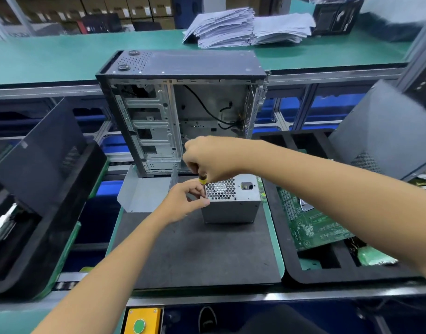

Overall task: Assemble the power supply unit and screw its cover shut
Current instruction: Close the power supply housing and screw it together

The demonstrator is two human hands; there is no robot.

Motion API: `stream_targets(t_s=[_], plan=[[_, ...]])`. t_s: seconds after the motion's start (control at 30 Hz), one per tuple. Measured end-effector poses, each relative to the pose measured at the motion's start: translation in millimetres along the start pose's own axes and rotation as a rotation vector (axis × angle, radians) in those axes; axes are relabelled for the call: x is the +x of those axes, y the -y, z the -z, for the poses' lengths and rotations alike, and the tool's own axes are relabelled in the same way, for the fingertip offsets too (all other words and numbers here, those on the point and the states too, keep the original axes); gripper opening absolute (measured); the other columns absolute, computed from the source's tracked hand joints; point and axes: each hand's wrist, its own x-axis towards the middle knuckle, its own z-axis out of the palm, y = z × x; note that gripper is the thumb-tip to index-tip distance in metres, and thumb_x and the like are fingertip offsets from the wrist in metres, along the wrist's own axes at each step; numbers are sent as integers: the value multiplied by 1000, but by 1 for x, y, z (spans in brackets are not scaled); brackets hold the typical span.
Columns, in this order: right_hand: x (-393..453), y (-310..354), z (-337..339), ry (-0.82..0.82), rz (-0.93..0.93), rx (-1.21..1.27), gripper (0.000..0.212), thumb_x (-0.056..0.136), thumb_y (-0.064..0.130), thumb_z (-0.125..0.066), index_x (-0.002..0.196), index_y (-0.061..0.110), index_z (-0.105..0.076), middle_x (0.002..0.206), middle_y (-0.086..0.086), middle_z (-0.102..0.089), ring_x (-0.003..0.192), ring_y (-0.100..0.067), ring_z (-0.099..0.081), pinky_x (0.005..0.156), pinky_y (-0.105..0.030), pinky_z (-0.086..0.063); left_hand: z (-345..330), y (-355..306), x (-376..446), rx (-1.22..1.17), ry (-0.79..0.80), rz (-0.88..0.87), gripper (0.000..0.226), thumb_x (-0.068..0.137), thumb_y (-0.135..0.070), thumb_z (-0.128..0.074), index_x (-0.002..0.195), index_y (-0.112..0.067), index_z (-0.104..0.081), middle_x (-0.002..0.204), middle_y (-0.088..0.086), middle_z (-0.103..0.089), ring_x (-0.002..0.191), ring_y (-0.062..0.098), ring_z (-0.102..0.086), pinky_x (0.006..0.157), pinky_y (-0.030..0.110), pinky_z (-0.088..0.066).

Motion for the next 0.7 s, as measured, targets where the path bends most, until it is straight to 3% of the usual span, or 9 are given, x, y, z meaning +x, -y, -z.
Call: stream_targets(t_s=[0.07, 0.17, 0.23, 0.33, 0.4, 0.47, 0.53, 0.63, 0.7], plan=[[1, 4, -2, -97, -37, -68, 26, 87, 22, -58, 67, 10, -48, 68, -5, -45, 61, -25, -48, 48, -31, -35, 2, -1, 0, -13, 7, 14, 16, 78, -17, -78, 75, -22, -63, 84, -14, -63, 75, 0, -59, 68, 11, -46], [0, 7, -6, -147, -76, -211, 33, 99, 33, -43, 73, 14, -37, 62, 2, -27, 49, -18, -32, 49, -30, -25, 2, -2, 0, -16, 11, 18, 15, 77, -14, -78, 77, -18, -63, 83, -16, -63, 76, -1, -59, 68, 10, -46], [1, 5, -6, -90, -88, -154, 25, 98, 33, -44, 82, 14, -40, 71, -1, -32, 55, -20, -39, 51, -32, -28, 0, -5, -1, -3, -8, 31, 15, 78, -15, -78, 77, -16, -63, 81, -18, -63, 74, -2, -57, 66, 9, -45], [2, 1, 0, 48, -26, 22, 14, 84, 15, -58, 91, 5, -52, 96, -10, -48, 73, -30, -53, 53, -40, -37, -1, -7, -1, 13, -18, 28, 15, 78, -17, -77, 76, -15, -62, 80, -18, -62, 74, -3, -56, 63, 9, -43], [3, 2, 2, 22, -26, 7, 10, 81, 12, -62, 83, 3, -60, 87, -13, -56, 77, -32, -57, 57, -41, -47, 0, -8, -2, 16, -12, 25, 16, 78, -16, -77, 74, -16, -61, 88, -12, -65, 82, 1, -60, 65, 14, -46], [3, 2, 2, -57, -74, -61, 29, 92, 23, -57, 66, 12, -48, 70, -4, -45, 60, -21, -50, 48, -33, -39, 0, -9, -1, 18, -6, 26, 16, 79, -14, -76, 74, -15, -60, 99, -1, -67, 96, 11, -62, 72, 25, -49], [2, 2, -2, -100, -100, -161, 40, 101, 32, -43, 65, 14, -37, 64, 0, -35, 52, -16, -38, 49, -31, -32, 1, -10, -1, 31, -6, 21, 16, 79, -14, -76, 75, -13, -61, 95, -4, -68, 86, 8, -61, 70, 19, -46], [0, 1, -5, -38, -70, -81, 27, 101, 36, -40, 85, 15, -42, 82, 0, -40, 60, -20, -45, 55, -33, -33, 0, -8, 0, 37, -19, 36, 15, 78, -16, -77, 77, -14, -63, 79, -13, -63, 73, -2, -56, 66, 11, -43], [-2, 0, -2, 60, 4, 78, 11, 93, 23, -51, 92, 17, -42, 93, 3, -37, 69, -17, -47, 55, -30, -31, 0, -6, 0, 21, -26, 45, 14, 78, -17, -78, 79, -15, -64, 78, -18, -62, 71, -4, -55, 64, 9, -43]])
